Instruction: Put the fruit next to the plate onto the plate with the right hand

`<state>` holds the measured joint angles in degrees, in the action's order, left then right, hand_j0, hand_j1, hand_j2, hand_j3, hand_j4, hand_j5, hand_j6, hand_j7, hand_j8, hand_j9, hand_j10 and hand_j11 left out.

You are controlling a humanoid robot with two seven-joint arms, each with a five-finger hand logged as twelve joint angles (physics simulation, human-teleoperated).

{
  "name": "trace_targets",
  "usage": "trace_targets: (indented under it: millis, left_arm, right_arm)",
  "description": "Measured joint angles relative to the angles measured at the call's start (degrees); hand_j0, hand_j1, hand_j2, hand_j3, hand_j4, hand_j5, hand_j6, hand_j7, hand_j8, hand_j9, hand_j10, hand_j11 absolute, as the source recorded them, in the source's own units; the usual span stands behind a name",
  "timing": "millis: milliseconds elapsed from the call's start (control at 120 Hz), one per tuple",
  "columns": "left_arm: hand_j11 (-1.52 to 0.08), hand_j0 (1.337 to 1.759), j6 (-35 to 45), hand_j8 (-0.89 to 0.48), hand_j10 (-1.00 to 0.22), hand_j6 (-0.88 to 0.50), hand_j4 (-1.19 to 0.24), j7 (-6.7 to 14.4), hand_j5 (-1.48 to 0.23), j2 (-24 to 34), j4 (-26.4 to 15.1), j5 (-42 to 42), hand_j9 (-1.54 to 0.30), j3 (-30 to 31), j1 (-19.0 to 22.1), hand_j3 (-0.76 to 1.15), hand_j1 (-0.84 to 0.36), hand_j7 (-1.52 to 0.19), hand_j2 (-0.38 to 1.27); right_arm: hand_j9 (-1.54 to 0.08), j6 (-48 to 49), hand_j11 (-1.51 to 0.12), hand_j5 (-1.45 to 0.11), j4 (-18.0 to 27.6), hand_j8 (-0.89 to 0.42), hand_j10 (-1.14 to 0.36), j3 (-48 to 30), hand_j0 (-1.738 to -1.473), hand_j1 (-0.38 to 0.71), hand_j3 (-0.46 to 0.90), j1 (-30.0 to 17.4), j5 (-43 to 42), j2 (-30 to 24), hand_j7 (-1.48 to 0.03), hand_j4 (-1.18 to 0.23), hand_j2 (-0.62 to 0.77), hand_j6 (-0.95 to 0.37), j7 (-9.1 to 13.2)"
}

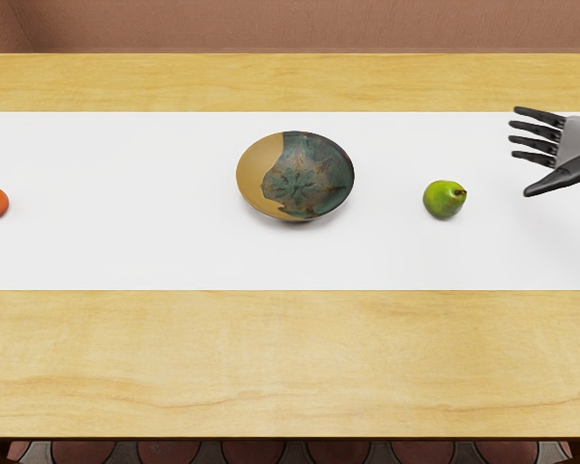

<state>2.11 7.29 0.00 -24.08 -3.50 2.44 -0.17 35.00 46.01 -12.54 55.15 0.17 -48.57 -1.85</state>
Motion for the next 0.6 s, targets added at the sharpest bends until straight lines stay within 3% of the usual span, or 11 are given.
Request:
trace_targets:
  millis: [258, 467, 525, 600]
  left_arm:
    - [0.00, 1.658, 0.00, 0.00, 0.00, 0.00, 0.00, 0.00, 0.00, 0.00, 0.00, 0.00, 0.00, 0.00, 0.00, 0.00, 0.35, 0.00, 0.00]
    - [0.00, 1.658, 0.00, 0.00, 0.00, 0.00, 0.00, 0.00, 0.00, 0.00, 0.00, 0.00, 0.00, 0.00, 0.00, 0.00, 0.35, 0.00, 0.00]
    - [0.00, 1.658, 0.00, 0.00, 0.00, 0.00, 0.00, 0.00, 0.00, 0.00, 0.00, 0.00, 0.00, 0.00, 0.00, 0.00, 0.35, 0.00, 0.00]
    - [0.00, 1.658, 0.00, 0.00, 0.00, 0.00, 0.00, 0.00, 0.00, 0.00, 0.00, 0.00, 0.00, 0.00, 0.00, 0.00, 0.35, 0.00, 0.00]
  right_arm:
    - [0.00, 0.00, 0.00, 0.00, -0.05, 0.00, 0.00, -0.48, -1.658, -0.35, 0.00, 0.18, 1.56, -0.06, 0.00, 0.00, 0.00, 0.00, -0.08]
    - [0.00, 0.00, 0.00, 0.00, 0.43, 0.00, 0.00, -0.61, -1.658, -0.35, 0.00, 1.39, -2.94, -0.10, 0.00, 0.00, 0.00, 0.00, -0.09]
    - [0.00, 0.00, 0.00, 0.00, 3.72, 0.00, 0.00, -0.64, -1.658, -0.35, 0.00, 2.84, -5.52, -0.37, 0.00, 0.00, 0.00, 0.00, -0.09]
    - [0.00, 0.00, 0.00, 0.00, 11.09, 0.00, 0.00, -0.62, -1.658, -0.35, 0.00, 4.95, -11.06, -1.90, 0.00, 0.00, 0.00, 0.00, -0.05]
